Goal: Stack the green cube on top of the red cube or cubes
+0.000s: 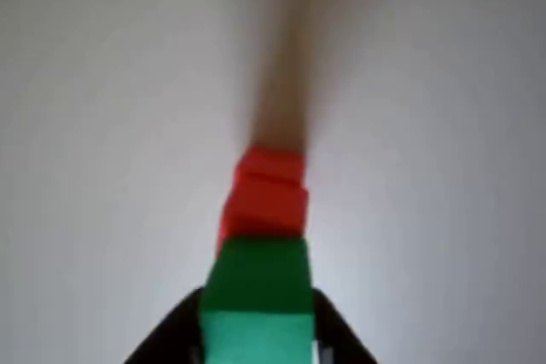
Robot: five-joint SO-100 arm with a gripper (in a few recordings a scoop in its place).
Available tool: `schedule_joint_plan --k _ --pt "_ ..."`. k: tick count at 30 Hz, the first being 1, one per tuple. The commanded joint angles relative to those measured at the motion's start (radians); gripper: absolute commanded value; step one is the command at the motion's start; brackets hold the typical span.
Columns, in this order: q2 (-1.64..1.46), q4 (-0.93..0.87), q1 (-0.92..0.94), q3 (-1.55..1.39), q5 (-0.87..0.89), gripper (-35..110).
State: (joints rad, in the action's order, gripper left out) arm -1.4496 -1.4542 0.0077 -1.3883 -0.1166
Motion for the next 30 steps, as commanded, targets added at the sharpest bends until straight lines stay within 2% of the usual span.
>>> schedule_joint_plan --k 1,7,12,22,30 --pt "0.000 0.018 0.005 0.052 0.003 16" --pt "0.006 0.018 0.023 0.060 -0.011 27" --pt "-0.008 0.014 0.038 0.060 -0.034 30" --pt "-0.118 -0.040 0.046 0.060 -0.072 32" --pt "-0.360 -0.140 0.034 0.063 -0.091 31"
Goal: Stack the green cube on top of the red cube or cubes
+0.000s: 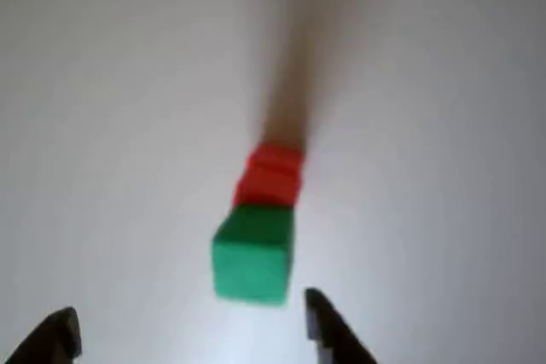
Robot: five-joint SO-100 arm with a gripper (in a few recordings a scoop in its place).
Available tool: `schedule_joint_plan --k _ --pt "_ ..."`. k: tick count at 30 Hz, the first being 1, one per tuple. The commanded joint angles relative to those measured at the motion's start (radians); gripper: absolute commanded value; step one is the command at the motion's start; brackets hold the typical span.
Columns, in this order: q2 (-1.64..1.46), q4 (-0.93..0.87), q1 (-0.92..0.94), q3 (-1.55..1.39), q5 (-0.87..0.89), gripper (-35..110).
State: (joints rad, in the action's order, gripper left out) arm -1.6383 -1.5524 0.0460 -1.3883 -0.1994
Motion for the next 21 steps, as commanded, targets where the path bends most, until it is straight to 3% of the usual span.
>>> schedule_joint_plan --k 1,5,12,17,21 --pt "-0.212 -0.057 -0.008 0.063 -0.008 31" --pt "-0.387 -0.110 -0.020 0.046 -0.008 31" --pt "-0.727 -0.178 -0.072 -0.043 -0.009 13" --pt "-0.973 -0.178 -0.071 -0.209 -0.009 -1" --pt "-1.189 -0.098 -0.020 -0.463 -0.032 -2"
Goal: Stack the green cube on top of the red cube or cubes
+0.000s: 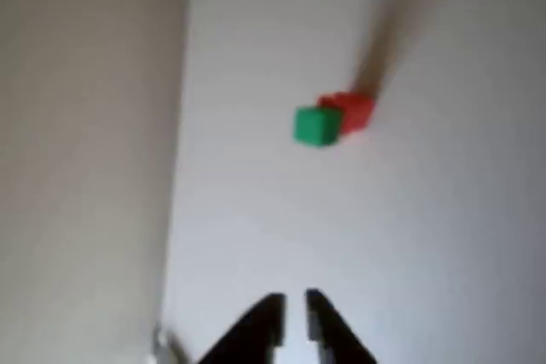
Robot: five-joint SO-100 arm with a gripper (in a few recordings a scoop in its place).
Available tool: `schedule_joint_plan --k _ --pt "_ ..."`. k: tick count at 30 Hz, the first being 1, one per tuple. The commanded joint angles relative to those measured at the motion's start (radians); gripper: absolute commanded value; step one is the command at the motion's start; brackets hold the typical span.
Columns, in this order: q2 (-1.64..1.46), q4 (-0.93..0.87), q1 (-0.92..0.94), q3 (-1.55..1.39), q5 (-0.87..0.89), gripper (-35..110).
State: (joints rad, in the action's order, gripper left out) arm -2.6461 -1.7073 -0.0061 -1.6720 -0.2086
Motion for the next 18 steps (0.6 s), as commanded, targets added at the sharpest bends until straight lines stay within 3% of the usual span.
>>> schedule_joint_plan --k 1,8,18 --pt "-0.233 0.084 0.048 -0.252 -0.025 -2" --pt "-0.466 0.256 0.147 -0.661 -0.043 -2" --pt "-0.561 0.388 0.135 -1.045 -0.057 -2"
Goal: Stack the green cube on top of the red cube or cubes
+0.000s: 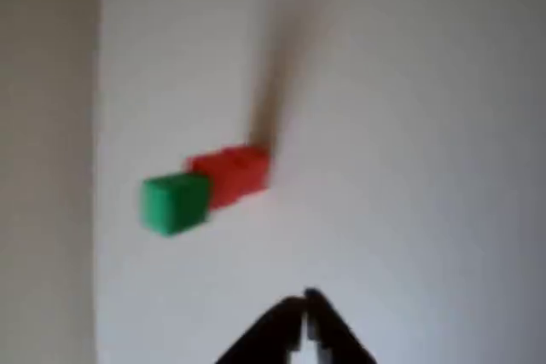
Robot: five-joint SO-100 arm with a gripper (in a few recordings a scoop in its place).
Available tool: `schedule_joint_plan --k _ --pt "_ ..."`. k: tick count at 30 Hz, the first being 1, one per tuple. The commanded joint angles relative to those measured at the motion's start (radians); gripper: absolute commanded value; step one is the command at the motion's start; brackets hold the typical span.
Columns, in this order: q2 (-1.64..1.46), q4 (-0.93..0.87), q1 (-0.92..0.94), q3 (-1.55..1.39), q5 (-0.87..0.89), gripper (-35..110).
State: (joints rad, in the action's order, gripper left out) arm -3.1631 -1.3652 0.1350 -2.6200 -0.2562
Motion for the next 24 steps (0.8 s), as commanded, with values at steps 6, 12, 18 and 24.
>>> schedule_joint_plan --k 6,12,18,24 --pt "-0.130 0.060 -0.009 -0.245 -0.015 -2" --pt "-0.130 0.064 -0.012 -0.311 -0.012 -2" --pt "-0.130 0.072 -0.009 -0.341 -0.009 -2" --pt "-0.130 0.072 -0.005 -0.341 -0.006 -2"
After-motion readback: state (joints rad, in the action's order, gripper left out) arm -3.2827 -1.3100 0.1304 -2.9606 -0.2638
